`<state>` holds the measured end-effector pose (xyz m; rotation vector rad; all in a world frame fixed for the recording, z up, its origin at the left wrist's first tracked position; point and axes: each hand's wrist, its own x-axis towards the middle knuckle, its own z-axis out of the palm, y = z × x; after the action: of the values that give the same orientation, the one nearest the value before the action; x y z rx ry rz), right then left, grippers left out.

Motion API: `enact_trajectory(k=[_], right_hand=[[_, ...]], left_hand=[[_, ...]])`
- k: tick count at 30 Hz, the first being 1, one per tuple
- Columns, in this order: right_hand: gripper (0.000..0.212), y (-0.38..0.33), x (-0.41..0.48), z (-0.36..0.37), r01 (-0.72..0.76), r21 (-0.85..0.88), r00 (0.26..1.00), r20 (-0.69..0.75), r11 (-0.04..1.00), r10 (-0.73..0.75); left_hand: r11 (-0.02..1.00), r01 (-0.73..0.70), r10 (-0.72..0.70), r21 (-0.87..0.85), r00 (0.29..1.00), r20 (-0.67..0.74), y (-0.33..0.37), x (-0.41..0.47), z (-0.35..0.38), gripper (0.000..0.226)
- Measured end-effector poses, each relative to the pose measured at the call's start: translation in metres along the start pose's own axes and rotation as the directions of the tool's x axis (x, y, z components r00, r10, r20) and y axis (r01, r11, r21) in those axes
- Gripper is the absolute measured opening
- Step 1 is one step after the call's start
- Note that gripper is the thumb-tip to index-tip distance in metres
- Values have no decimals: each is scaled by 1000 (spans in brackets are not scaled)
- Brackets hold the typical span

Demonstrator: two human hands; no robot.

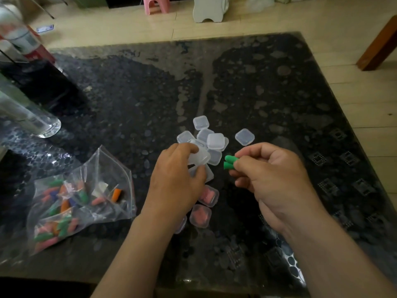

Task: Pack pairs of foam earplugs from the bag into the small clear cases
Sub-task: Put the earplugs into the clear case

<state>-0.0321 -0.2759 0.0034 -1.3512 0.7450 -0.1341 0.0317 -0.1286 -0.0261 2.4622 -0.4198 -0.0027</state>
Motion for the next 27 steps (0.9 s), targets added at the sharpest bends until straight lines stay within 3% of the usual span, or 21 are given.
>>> enact_trajectory(k=[4, 7, 14, 19, 21, 27], right_hand=[[17, -2, -4, 2, -75, 56, 997, 13, 996, 75], [19, -3, -9, 7, -96, 37, 995, 31, 995, 95], [34, 0, -29, 26, -91, 5, 990, 109, 996, 90], [20, 1, -43, 33, -1, 9, 959, 283, 1000, -1], [27, 0, -49, 35, 36, -12, 933, 357, 999, -29], [14, -4, -66, 44, 187, -36, 905, 395, 982, -158]], left_hand=[[967, 22, -22, -255, 1000, 3, 7, -6, -11, 38], [943, -25, 23, -333, 1000, -11, 10, -13, -22, 32], [952, -146, 127, -270, 988, -85, 3, -35, -50, 34], [949, -191, 176, -250, 981, -82, -7, -45, -66, 33], [948, -192, 173, -252, 980, -96, -9, -48, -72, 32], [942, -121, 97, -314, 991, -89, -15, -55, -81, 33]])
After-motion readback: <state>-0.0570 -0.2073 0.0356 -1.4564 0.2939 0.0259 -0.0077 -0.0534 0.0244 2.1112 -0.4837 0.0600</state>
